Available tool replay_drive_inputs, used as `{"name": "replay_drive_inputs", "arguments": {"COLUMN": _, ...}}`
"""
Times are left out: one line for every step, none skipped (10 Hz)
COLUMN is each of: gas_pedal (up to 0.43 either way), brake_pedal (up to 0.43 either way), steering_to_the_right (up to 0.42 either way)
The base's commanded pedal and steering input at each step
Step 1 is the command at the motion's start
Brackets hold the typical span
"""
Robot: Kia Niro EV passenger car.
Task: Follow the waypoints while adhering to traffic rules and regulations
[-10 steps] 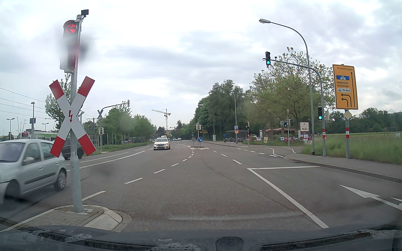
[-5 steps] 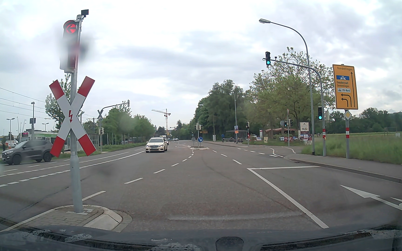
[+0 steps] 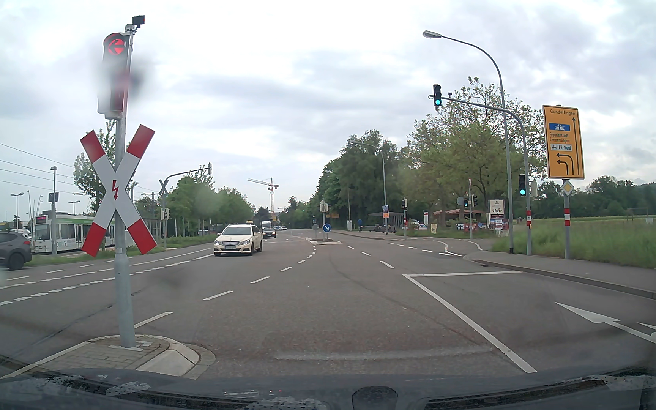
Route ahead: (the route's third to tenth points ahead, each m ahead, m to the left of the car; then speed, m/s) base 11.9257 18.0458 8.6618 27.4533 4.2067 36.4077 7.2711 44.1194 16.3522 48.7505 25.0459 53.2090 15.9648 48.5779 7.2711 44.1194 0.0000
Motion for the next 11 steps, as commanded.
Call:
{"name": "replay_drive_inputs", "arguments": {"gas_pedal": 0.0, "brake_pedal": 0.195, "steering_to_the_right": 0.009}}
{"name": "replay_drive_inputs", "arguments": {"gas_pedal": 0.0, "brake_pedal": 0.195, "steering_to_the_right": 0.009}}
{"name": "replay_drive_inputs", "arguments": {"gas_pedal": 0.0, "brake_pedal": 0.195, "steering_to_the_right": 0.009}}
{"name": "replay_drive_inputs", "arguments": {"gas_pedal": 0.0, "brake_pedal": 0.195, "steering_to_the_right": 0.009}}
{"name": "replay_drive_inputs", "arguments": {"gas_pedal": 0.0, "brake_pedal": 0.195, "steering_to_the_right": 0.009}}
{"name": "replay_drive_inputs", "arguments": {"gas_pedal": 0.0, "brake_pedal": 0.201, "steering_to_the_right": 0.009}}
{"name": "replay_drive_inputs", "arguments": {"gas_pedal": 0.0, "brake_pedal": 0.195, "steering_to_the_right": 0.009}}
{"name": "replay_drive_inputs", "arguments": {"gas_pedal": 0.0, "brake_pedal": 0.195, "steering_to_the_right": 0.009}}
{"name": "replay_drive_inputs", "arguments": {"gas_pedal": 0.0, "brake_pedal": 0.195, "steering_to_the_right": 0.009}}
{"name": "replay_drive_inputs", "arguments": {"gas_pedal": 0.0, "brake_pedal": 0.195, "steering_to_the_right": 0.009}}
{"name": "replay_drive_inputs", "arguments": {"gas_pedal": 0.0, "brake_pedal": 0.195, "steering_to_the_right": 0.009}}
